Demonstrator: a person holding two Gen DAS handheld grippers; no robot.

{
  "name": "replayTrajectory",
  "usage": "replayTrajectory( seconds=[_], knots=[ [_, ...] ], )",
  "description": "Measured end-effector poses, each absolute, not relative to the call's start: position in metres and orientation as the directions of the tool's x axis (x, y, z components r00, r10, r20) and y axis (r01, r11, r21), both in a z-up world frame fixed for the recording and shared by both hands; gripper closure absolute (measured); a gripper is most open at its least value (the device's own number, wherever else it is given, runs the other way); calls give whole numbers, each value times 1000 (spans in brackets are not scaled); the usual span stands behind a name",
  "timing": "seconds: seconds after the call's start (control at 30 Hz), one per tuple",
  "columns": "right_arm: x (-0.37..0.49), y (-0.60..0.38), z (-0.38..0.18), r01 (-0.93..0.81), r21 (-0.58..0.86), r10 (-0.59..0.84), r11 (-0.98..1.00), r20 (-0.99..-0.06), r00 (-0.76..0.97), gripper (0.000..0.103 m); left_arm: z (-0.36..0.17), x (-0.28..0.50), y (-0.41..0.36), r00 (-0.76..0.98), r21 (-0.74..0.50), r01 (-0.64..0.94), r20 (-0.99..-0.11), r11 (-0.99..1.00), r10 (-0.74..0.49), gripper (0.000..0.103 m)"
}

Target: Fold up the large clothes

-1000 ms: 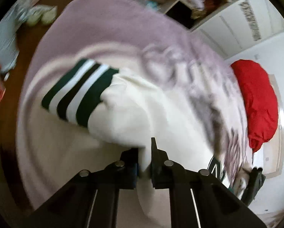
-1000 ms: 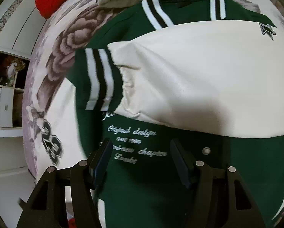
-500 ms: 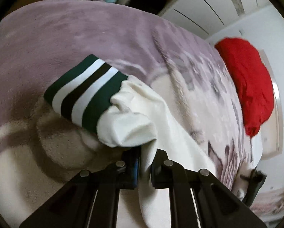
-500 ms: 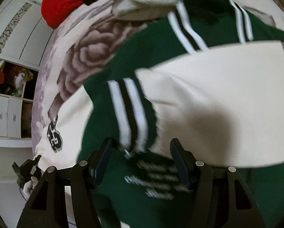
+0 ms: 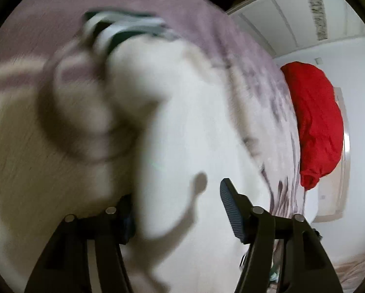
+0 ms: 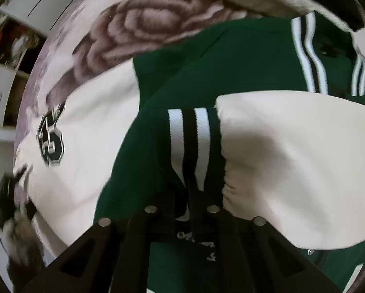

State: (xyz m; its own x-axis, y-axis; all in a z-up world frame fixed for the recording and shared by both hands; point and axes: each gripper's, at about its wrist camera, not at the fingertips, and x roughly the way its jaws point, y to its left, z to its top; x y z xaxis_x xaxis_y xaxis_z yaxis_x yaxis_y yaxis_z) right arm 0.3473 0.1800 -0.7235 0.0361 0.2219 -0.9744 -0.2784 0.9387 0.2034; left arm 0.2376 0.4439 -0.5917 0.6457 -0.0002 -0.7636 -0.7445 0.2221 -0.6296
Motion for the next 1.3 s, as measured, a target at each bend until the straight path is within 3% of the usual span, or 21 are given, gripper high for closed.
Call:
replayTrajectory(
  seconds=[0.03,0.07,0.2,0.23,0.37,0.47,0.5,0.67,0.9,1.1,1.3],
  knots=[
    [348,175,-723,-266,243,255,933,-967,12,75,-586,244,446,638,-611,-750,-769,252,33,67],
    [347,168,-720,-245,294,301,924,-954,-10,65,-578,253,446,627,-586,-754,-777,298,58,98],
    [337,132,-700,-168,293,305,941,-951,54,61,-550,277,444,606,-511,-748,-785,424,124,99],
    [332,123,-696,-150,231,245,961,-966,83,60,-541,282,441,605,-492,-743,-784,454,141,99],
    [328,99,-694,-153,-162,-133,975,-973,187,30,-489,293,420,625,-433,-716,-747,548,226,100],
    [328,88,-704,-169,-314,-277,934,-937,213,27,-455,300,402,657,-417,-688,-706,594,265,100],
    [328,83,-707,-165,-319,-282,933,-936,211,23,-442,301,392,672,-411,-672,-688,616,275,100],
    [332,74,-712,-165,-274,-234,948,-946,222,22,-391,314,330,729,-331,-582,-617,743,296,101],
    [336,41,-697,-130,-85,-54,988,-973,226,22,-344,334,202,790,-175,-410,-559,895,253,101],
    [328,-67,-682,4,59,57,998,-979,196,22,-342,362,52,809,-118,-190,-581,975,87,101],
    [305,-203,-675,179,97,64,979,-981,182,22,-388,395,-107,731,-145,56,-668,988,-139,101]
  ],
)
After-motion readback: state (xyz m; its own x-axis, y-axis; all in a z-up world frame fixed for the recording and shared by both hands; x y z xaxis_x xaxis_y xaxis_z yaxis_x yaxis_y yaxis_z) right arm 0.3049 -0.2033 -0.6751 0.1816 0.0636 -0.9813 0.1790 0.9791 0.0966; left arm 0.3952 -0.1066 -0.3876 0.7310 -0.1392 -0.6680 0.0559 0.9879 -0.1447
